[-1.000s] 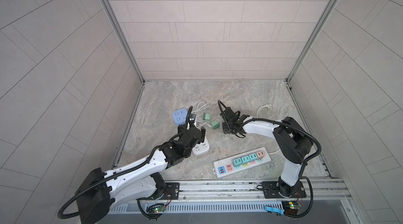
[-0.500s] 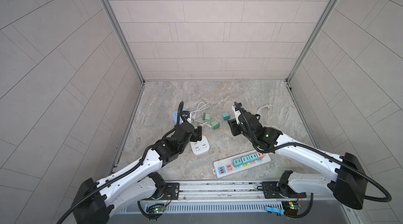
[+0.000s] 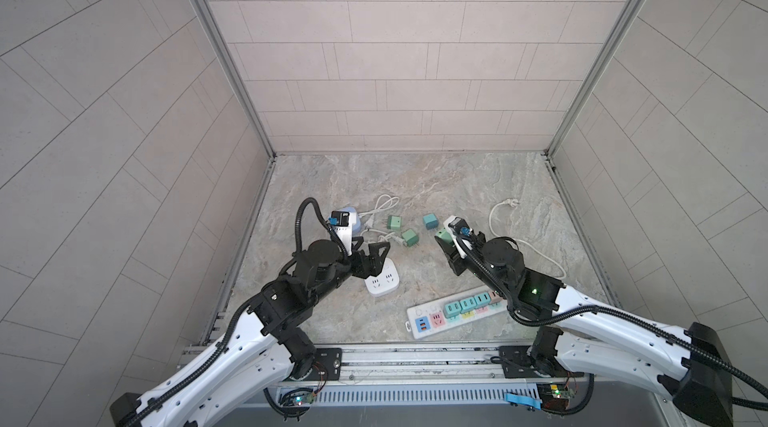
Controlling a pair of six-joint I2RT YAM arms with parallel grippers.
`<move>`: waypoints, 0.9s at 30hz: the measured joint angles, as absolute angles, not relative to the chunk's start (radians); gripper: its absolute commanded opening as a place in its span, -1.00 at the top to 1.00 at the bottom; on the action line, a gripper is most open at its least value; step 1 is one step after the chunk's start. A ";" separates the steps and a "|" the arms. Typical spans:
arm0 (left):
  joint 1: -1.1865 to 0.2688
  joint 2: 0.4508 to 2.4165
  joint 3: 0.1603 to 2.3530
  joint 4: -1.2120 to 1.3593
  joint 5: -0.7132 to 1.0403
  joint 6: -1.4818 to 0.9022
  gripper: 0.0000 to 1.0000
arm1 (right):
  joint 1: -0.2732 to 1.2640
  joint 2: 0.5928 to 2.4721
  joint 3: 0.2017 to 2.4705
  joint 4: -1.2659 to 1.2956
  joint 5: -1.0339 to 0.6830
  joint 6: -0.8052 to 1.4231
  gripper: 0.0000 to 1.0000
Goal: Insert the plug
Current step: 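Lift the green adapter toward the left gripper while the left gripper approaches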
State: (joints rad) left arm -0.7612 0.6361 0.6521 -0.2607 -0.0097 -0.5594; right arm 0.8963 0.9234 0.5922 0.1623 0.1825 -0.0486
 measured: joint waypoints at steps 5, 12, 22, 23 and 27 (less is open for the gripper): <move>-0.761 0.679 0.711 -0.312 0.043 -0.523 -0.58 | 0.899 0.895 0.527 0.226 0.070 -0.204 0.89; -0.761 0.763 0.768 -0.332 0.173 -0.498 -0.57 | 0.903 0.892 0.496 0.240 0.006 -0.395 0.95; -0.807 0.862 0.815 -0.329 0.334 -0.474 -0.42 | 0.910 0.934 0.430 0.361 -0.143 -0.673 0.95; -0.821 0.872 0.822 -0.329 0.336 -0.471 -0.39 | 0.915 0.947 0.433 0.369 -0.152 -0.688 0.96; -0.881 0.917 0.847 -0.331 0.321 -0.451 -0.38 | 0.926 0.966 0.440 0.398 -0.178 -0.715 0.96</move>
State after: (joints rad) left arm -0.8806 0.9173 0.8474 -0.3313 0.3206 -0.4515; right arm 0.9264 0.9665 0.4397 0.3977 -0.1783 -0.7151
